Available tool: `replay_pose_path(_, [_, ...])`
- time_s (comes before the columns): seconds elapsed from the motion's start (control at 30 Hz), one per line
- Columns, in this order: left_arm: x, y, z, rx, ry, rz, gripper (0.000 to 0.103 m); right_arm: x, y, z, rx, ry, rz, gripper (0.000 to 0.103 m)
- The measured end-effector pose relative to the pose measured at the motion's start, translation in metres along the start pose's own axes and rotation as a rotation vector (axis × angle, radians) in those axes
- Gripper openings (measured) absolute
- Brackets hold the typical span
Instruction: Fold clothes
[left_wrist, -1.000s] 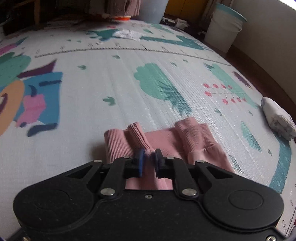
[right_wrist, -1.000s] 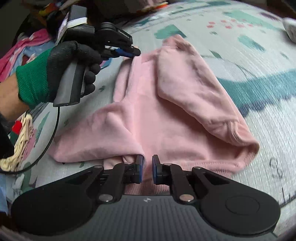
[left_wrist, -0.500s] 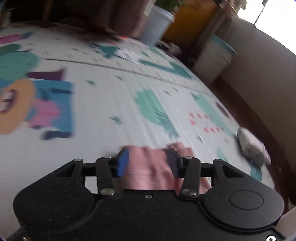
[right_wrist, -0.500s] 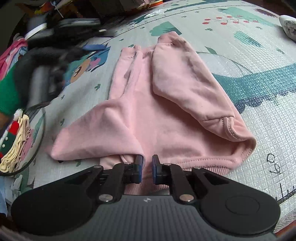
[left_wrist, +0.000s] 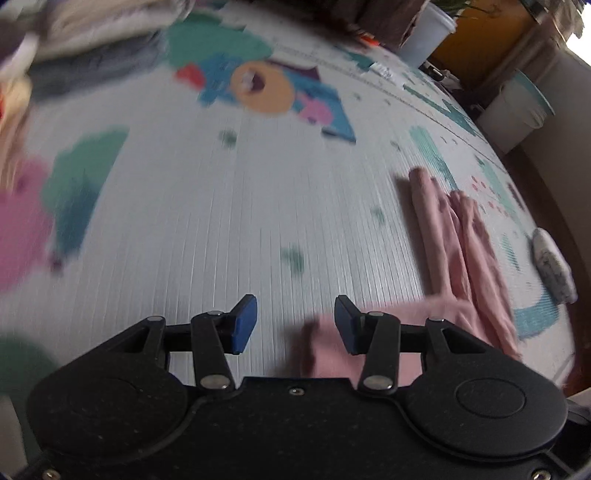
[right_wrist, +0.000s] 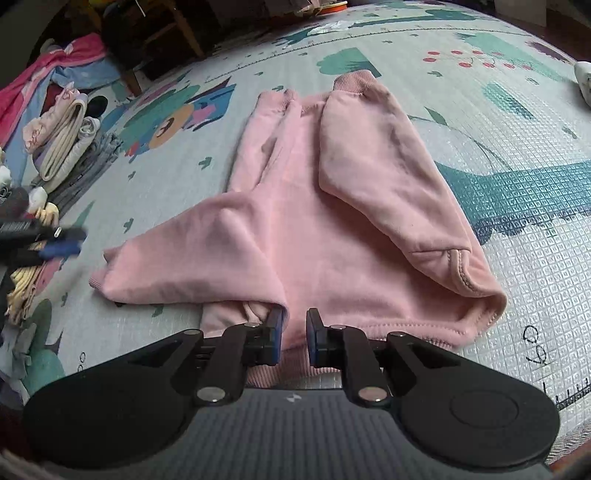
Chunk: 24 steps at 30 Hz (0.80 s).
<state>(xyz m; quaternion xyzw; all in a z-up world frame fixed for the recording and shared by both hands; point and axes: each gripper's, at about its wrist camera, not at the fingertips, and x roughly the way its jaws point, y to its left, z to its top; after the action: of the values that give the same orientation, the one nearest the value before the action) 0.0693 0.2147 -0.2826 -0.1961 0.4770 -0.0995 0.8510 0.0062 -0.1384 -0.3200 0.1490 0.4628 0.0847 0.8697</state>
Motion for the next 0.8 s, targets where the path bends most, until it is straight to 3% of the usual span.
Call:
replay_pose_path(0.1, [0.009,-0.001,-0.018,-0.068,0.045,-0.06,0.045,-0.001,0.001,-0.001,-0.011,0.003,-0.006,0.018])
replay_pose_path(0.3, [0.027,-0.007,-0.029,-0.228,0.076,-0.075,0.043,0.001,0.001,0.0,-0.024,0.012,-0.013,0.017])
replay_pose_path(0.37, [0.029,-0.008,-0.03,-0.266,0.06,-0.059,0.032,0.001,0.002,0.0,-0.03,0.011,-0.015,0.017])
replay_pose_path(0.43, [0.029,-0.015,-0.031,-0.238,0.044,-0.038,0.007,0.002,0.002,-0.001,-0.033,0.008,-0.017,0.017])
replay_pose_path(0.5, [0.028,-0.023,-0.031,-0.194,0.029,-0.034,0.005,0.002,0.004,-0.002,-0.04,0.005,-0.021,0.017])
replay_pose_path(0.67, [0.012,-0.075,-0.003,0.041,-0.037,-0.077,0.004,-0.002,0.004,-0.002,-0.048,-0.005,-0.016,0.02])
replay_pose_path(0.8, [0.001,-0.132,0.03,0.242,-0.103,-0.154,0.004,-0.01,0.0,-0.003,-0.036,-0.035,-0.004,0.035])
